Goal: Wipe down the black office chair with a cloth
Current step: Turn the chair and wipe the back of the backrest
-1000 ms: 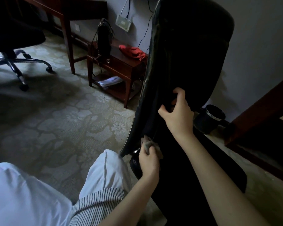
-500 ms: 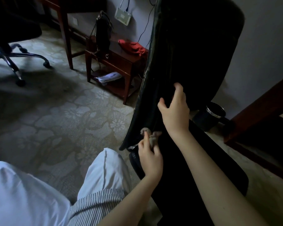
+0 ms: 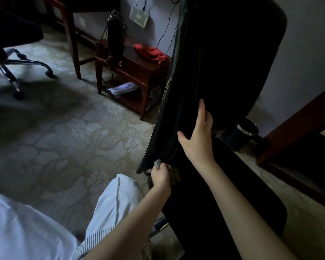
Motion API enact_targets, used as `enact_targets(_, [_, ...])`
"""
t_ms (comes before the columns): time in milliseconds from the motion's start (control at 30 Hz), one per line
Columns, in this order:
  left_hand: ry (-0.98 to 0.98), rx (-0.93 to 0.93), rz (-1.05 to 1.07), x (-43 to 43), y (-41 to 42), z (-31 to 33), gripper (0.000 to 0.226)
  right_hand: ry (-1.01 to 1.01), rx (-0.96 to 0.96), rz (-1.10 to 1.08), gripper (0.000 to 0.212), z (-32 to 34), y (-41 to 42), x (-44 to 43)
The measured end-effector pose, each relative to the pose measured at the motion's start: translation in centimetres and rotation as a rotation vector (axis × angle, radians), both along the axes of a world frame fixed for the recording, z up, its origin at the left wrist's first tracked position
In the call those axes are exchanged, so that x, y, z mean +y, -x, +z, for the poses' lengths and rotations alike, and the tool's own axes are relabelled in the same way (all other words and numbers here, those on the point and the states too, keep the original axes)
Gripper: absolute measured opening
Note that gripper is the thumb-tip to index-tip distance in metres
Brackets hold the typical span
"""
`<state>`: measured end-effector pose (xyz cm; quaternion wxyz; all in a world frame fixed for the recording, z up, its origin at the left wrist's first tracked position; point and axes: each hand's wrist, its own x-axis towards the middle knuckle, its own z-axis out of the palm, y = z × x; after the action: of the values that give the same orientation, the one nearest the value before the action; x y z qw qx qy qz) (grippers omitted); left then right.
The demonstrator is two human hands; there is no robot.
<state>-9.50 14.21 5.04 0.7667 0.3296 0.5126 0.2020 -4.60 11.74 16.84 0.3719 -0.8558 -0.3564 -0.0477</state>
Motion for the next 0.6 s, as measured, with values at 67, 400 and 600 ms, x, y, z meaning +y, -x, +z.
enact_targets(67, [-0.022, -0.019, 0.027, -0.6, -0.1, -0.4, 0.024, 0.016, 0.002, 0.024, 0.097, 0.1, -0.3, -0.4])
enact_targets(400, [-0.361, -0.301, -0.004, 1.5, 1.6, 5.8, 0.026, 0.035, -0.039, -0.009, 0.094, 0.1, -0.2, 0.6])
enact_targets(600, [-0.646, -0.309, -0.034, 4.6, 4.9, 8.3, 0.027, 0.095, -0.009, -0.016, 0.095, 0.4, 0.3, -0.2])
